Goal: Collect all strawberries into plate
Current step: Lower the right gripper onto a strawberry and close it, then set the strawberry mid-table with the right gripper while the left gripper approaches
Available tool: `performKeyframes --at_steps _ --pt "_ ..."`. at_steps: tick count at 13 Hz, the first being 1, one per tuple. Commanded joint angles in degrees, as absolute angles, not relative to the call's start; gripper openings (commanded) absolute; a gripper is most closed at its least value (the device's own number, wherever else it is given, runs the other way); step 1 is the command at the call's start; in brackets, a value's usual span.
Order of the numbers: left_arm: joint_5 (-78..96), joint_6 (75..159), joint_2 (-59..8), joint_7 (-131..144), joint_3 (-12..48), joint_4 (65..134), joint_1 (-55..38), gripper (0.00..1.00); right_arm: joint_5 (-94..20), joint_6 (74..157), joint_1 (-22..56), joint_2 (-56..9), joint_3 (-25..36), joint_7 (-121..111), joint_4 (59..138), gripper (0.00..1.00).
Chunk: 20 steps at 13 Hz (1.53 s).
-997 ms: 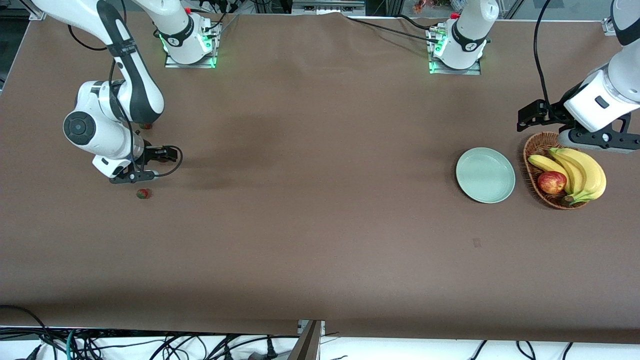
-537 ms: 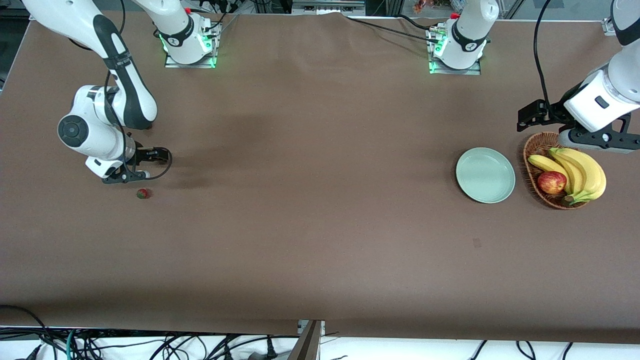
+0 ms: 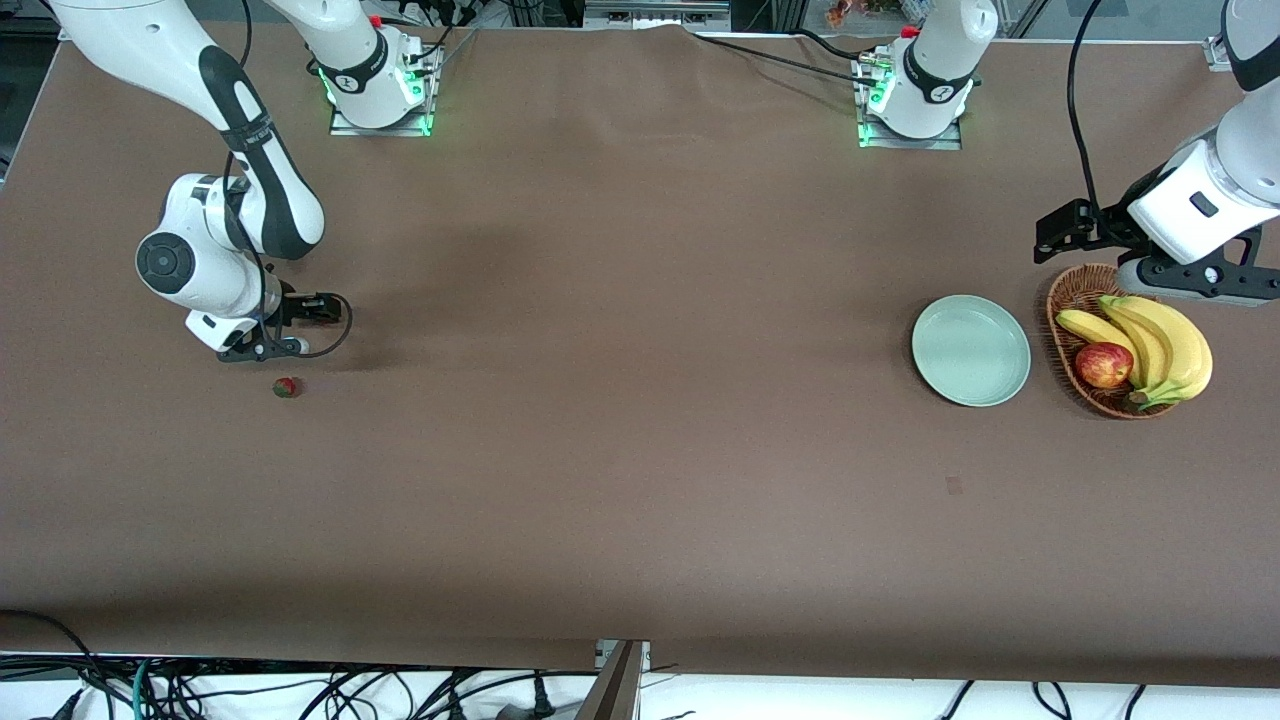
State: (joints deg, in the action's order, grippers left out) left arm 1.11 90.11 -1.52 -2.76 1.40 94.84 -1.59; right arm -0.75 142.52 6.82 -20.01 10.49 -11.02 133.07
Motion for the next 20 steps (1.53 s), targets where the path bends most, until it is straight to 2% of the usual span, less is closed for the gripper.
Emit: performKeyframes --at_steps 1,2,7,9,12,15,20 --pt "2.11 90.09 -2.29 -2.72 1.32 93.52 -1.41 1.0 -1.41 143.26 6.15 -18.37 10.11 -11.69 135.44 0.66" --pt "2.11 90.09 -2.29 -2.72 1.32 93.52 -1.41 1.0 -1.49 143.26 6.15 -18.37 10.11 -11.52 135.44 0.61" --pt "2.11 90.09 -2.55 -2.72 1.32 93.52 -1.41 1.0 -1.49 141.34 6.15 -17.06 9.93 -11.08 134.92 0.25" --pt "2.02 90.09 -2.55 -2.72 1.32 93.52 -1.41 1.0 -3.24 137.48 6.41 -15.83 8.54 -9.77 132.56 0.24" --pt "2.2 90.09 -2.55 -2.72 1.32 93.52 -1.41 1.0 -5.18 126.86 7.29 -17.48 0.73 -0.65 119.76 0.25" --pt "2.29 90.0 -2.28 -2.46 1.76 93.43 -1.75 1.0 -8.61 124.63 13.51 -26.33 -4.39 13.05 103.5 0.27" --pt "2.64 89.74 -2.46 -2.11 1.06 93.6 -0.97 1.0 -8.53 127.42 32.13 -43.29 -4.83 44.41 80.64 0.28"
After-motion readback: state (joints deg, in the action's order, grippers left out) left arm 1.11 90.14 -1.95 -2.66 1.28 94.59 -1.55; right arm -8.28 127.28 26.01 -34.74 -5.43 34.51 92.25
